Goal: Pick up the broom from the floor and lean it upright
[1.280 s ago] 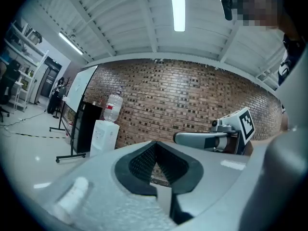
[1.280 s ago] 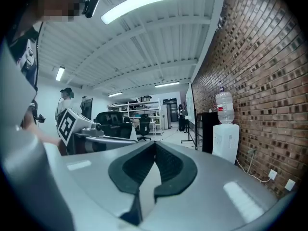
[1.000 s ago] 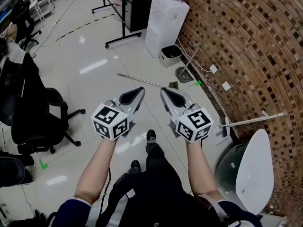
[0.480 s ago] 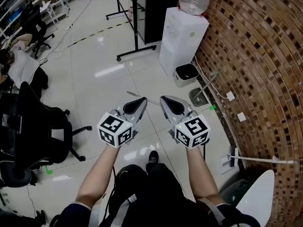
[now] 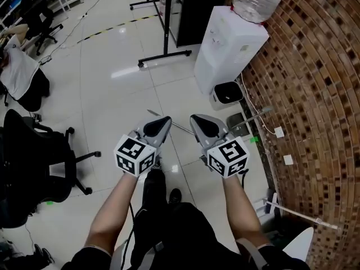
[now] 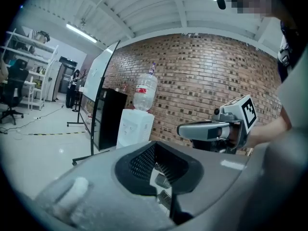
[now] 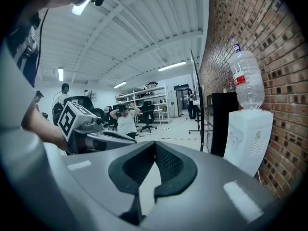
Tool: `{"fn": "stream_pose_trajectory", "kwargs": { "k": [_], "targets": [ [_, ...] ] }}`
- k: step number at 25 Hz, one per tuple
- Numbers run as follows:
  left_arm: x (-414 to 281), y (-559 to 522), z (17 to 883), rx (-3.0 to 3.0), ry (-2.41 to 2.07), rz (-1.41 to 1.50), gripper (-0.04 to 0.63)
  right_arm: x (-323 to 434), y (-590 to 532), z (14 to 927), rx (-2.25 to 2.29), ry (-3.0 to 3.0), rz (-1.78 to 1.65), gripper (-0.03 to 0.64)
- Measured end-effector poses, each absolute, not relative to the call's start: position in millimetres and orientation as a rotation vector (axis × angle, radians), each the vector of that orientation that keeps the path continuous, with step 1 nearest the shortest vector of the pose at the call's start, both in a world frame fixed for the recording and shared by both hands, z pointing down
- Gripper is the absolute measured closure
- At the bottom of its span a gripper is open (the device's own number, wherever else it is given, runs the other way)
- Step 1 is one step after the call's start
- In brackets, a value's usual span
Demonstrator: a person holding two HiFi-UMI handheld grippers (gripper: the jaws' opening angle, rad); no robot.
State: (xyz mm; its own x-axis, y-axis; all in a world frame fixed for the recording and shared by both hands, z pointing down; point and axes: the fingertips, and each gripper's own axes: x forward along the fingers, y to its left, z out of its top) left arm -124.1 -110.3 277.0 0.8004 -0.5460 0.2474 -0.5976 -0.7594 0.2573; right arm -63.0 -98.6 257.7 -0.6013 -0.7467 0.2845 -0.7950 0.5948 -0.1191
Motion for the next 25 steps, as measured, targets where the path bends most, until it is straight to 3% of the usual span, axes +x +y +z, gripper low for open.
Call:
{"fn": "stream_pose_trajectory", "kwargs": {
  "k": [10,21,25],
  "targets": [
    [-161.8,-274.9,478.8,2.559,-0.866,0.343,0.598,-103.1,-264.5,465.0,1.1,-2.468,0.443,0.612],
    [-218.8,-320.8,845.5,2.254,-1.008,0.545,0.598,-141.3,-314.3,878.1,0.756,-2.32,0.601,0.554],
    [-234.6,-319.0,939.4,2.178,-1.026,0.587,0.591,-157.9,-325.0,996.4,0.675,-2.263,0.628,0.531]
  ]
}}
